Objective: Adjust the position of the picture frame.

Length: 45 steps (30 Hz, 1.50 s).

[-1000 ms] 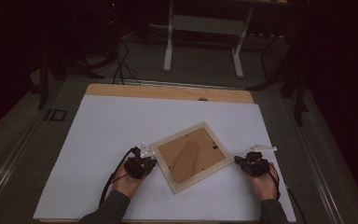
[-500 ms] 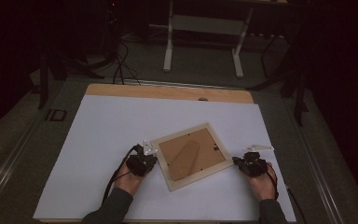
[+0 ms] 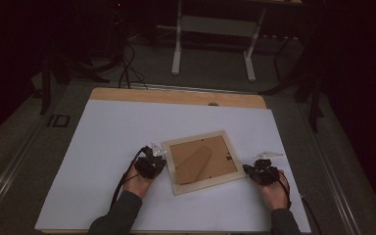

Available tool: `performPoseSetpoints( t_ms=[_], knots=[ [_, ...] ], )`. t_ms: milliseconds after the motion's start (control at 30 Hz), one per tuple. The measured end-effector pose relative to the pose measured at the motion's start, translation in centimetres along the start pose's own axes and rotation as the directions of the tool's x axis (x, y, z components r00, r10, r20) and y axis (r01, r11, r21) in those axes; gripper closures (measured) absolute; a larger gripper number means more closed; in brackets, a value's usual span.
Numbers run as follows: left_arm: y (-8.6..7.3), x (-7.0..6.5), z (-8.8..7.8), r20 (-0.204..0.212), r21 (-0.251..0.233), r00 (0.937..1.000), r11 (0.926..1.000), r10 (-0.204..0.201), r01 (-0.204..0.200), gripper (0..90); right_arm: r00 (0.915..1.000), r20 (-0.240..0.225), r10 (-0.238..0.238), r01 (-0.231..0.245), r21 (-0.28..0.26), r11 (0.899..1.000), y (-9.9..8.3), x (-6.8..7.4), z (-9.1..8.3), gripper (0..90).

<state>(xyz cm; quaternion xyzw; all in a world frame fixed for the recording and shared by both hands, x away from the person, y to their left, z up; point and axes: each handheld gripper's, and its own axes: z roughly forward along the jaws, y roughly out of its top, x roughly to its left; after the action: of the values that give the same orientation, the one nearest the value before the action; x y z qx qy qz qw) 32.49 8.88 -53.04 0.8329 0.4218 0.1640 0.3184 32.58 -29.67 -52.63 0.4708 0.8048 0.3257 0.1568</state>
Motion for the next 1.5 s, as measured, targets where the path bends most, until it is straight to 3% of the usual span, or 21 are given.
performPoseSetpoints(
  t_ms=[633, 933, 1000, 1167, 1300, 1500],
  knots=[
    [1.4, 1.6, 1.2, -0.016, 0.004, 0.9992, 0.9993, -0.037, 0.037, 90.0, 0.9998, 0.018, 0.0, 0.0, -0.002, 1.0, 0.5, 0.8, 0.5, 90.0],
    [1.2, 3.4, 1.5, 0.007, -0.037, 0.9929, 0.9923, -0.118, 0.119, 90.0, 0.9995, 0.017, -0.027, 0.027, -0.006, 1.0, 1.2, 2.2, 1.0, 90.0],
    [1.1, 3.6, 1.3, 0.008, -0.03, 0.9909, 0.9904, -0.134, 0.135, 90.0, 0.9995, 0.003, -0.031, 0.031, -0.007, 0.999, 1.3, 2.4, 1.1, 90.0],
    [0.1, 3.6, -0.1, 0.024, -0.017, 0.9929, 0.993, -0.117, 0.117, 89.5, 0.9989, -0.013, -0.045, 0.045, -0.006, 0.999, 1.6, 3.1, 1.5, 90.0],
    [-0.7, 3.6, -1.2, 0.035, 0.002, 0.9945, 0.9951, -0.099, 0.099, 88.3, 0.9985, -0.01, -0.053, 0.053, -0.002, 0.999, 1.9, 3.6, 1.8, 90.0],
    [-1.7, 4.3, -1.9, 0.06, -0.01, 0.9917, 0.9934, -0.114, 0.114, 90.0, 0.9977, 0.002, -0.068, 0.068, 0.001, 0.998, 2.7, 4.6, 2.6, 90.0]
  ],
)
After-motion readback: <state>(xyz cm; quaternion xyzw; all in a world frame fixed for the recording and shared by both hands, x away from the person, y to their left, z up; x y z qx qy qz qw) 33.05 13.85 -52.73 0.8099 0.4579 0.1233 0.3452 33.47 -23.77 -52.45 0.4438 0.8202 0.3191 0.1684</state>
